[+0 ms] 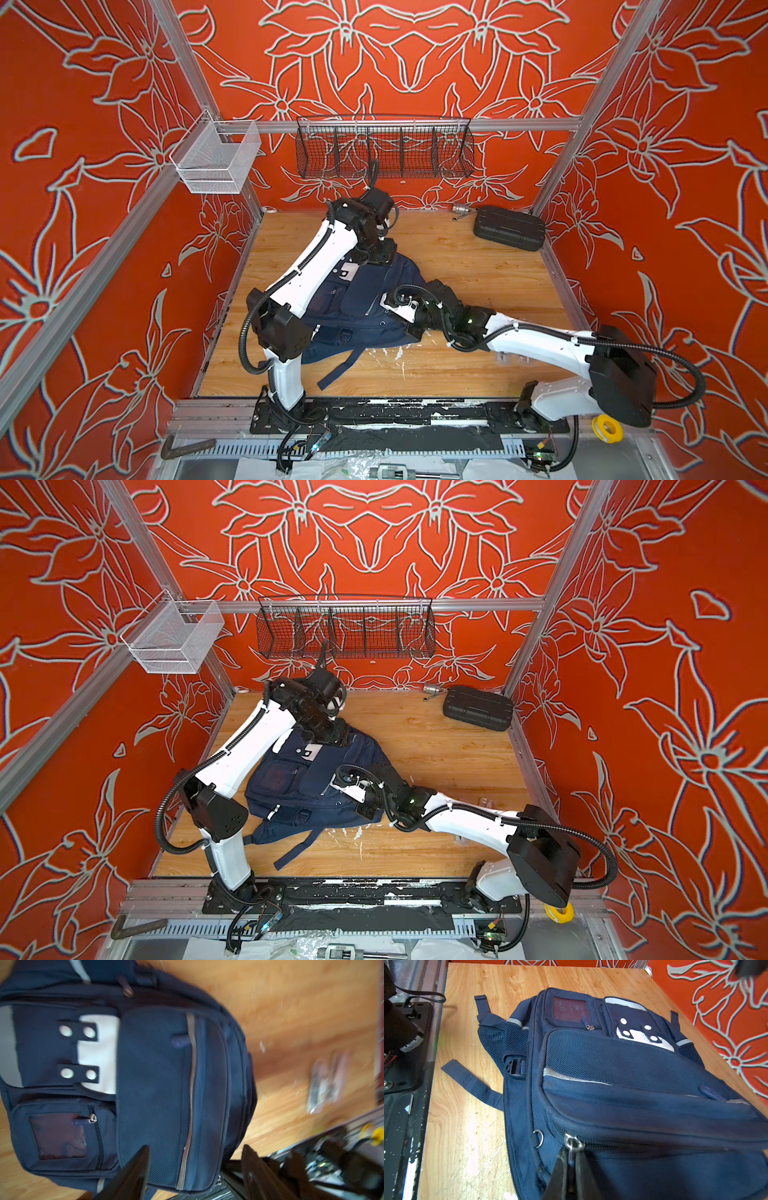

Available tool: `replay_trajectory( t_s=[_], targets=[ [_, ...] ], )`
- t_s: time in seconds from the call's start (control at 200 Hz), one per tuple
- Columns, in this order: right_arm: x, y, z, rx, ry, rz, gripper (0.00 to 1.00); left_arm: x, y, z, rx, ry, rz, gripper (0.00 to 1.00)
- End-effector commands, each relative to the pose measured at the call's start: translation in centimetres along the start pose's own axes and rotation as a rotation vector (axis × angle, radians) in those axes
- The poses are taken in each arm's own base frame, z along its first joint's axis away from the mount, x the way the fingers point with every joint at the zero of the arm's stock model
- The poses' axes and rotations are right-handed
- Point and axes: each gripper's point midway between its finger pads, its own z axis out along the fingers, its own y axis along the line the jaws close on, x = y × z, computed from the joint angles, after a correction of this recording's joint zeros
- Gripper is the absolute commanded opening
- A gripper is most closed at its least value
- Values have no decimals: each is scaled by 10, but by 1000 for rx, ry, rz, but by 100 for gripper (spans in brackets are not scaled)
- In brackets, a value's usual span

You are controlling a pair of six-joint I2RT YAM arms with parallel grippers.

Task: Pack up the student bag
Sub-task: 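Grip and lift the far backpack end with the left gripper while the right holds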

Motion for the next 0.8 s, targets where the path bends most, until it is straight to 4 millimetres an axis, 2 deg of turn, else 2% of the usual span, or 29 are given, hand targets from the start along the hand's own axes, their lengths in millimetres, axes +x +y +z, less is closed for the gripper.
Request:
replay_trajectory(
  t_s=[0.0,0.095,0.255,0.45,0.49,0.53,0.59,0.635,0.666,0.796],
  targets=[
    [-21,2,-9,-20,-61,-41,0,26,-2,16,-47,111,122,70],
    [-20,2,-9,-23,-57,-41,0,34,-12,24,-29,129,167,70],
    [-21,1,-11,-12,-56,-45,0,51,-6,38,-46,199,182,70],
    [-19,-1,-11,-5,-40,-45,0,68,-12,66,-64,296,217,67],
    [-18,-1,-11,-4,-35,-45,0,69,-12,70,-68,306,210,62],
    [-18,-2,-11,0,-32,-44,0,68,-11,73,-79,311,199,52],
    [-18,-2,-12,0,-27,-44,0,63,-12,73,-80,303,186,30],
    [-17,-2,-13,1,-19,-43,0,55,-15,69,-74,276,169,10],
    [-16,-2,-13,1,-15,-40,0,50,-18,65,-66,253,158,1],
    [-16,0,-15,-6,-11,-19,0,16,-35,40,-10,123,90,0]
  ],
)
